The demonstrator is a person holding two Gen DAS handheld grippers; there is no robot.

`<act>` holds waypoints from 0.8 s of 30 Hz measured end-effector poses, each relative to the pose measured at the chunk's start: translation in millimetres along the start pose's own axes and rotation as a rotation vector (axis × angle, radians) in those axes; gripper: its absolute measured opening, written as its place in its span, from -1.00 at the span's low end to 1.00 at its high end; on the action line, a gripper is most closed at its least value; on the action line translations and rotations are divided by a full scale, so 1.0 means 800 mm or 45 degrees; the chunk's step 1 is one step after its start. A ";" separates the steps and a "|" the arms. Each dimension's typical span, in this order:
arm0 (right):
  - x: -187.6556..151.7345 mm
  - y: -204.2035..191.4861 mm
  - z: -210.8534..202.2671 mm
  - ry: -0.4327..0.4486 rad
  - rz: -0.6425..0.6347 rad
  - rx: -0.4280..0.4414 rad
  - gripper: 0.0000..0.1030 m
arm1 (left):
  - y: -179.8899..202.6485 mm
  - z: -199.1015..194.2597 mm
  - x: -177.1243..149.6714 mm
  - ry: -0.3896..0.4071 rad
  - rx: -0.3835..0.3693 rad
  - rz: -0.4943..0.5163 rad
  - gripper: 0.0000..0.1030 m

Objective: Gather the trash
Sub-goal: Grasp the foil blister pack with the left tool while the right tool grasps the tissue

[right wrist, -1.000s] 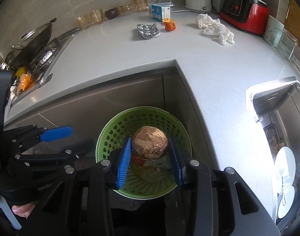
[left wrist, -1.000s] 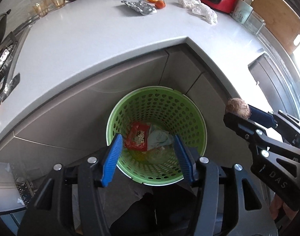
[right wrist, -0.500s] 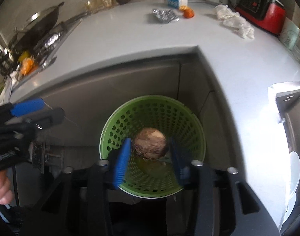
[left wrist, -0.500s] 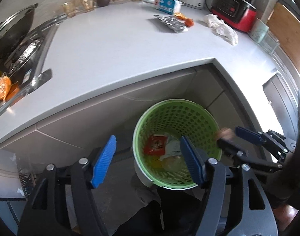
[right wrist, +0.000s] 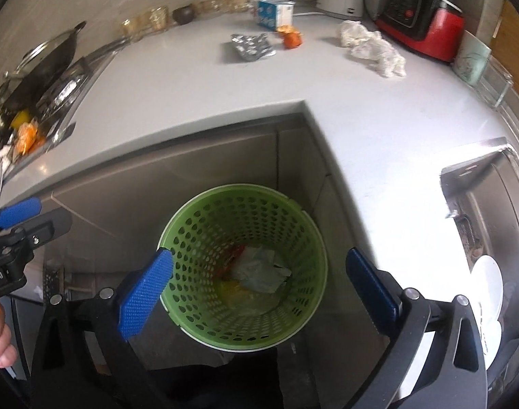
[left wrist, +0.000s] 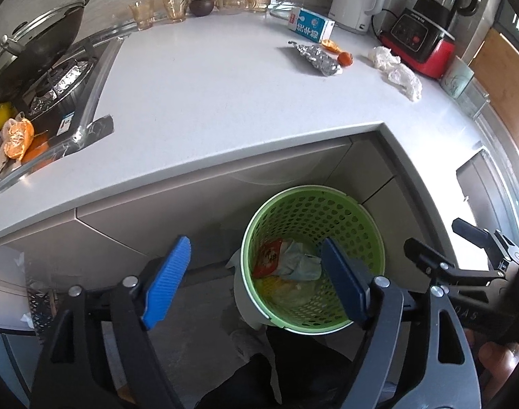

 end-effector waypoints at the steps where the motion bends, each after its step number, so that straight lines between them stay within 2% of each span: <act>1: 0.001 0.004 -0.002 0.001 0.010 -0.004 0.95 | 0.001 -0.001 0.001 0.003 -0.007 -0.002 0.56; 6: 0.009 0.018 -0.005 -0.005 0.014 -0.039 0.95 | 0.014 -0.001 0.013 0.002 -0.040 -0.004 0.67; 11: 0.031 0.041 -0.002 0.011 0.010 -0.069 0.95 | 0.029 0.009 0.045 0.023 -0.050 -0.010 0.79; 13: 0.048 0.055 0.004 0.024 0.005 -0.081 0.95 | 0.039 0.019 0.067 0.036 -0.048 -0.013 0.85; 18: 0.097 0.090 0.022 0.061 0.001 -0.088 0.95 | 0.065 0.049 0.125 0.062 -0.050 -0.011 0.85; 24: 0.166 0.138 0.062 0.089 -0.014 -0.088 0.95 | 0.105 0.110 0.196 0.055 -0.053 -0.021 0.85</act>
Point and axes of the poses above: each gripper's, at about its wrist camera, not at the fingertips, and z roughly the way its jaws point, y to its right, x to its top, the point moved 7 cm from there along z, roughly the way its jaws point, and after that the axes turned 4 degrees about y, right-handed, at the moved point
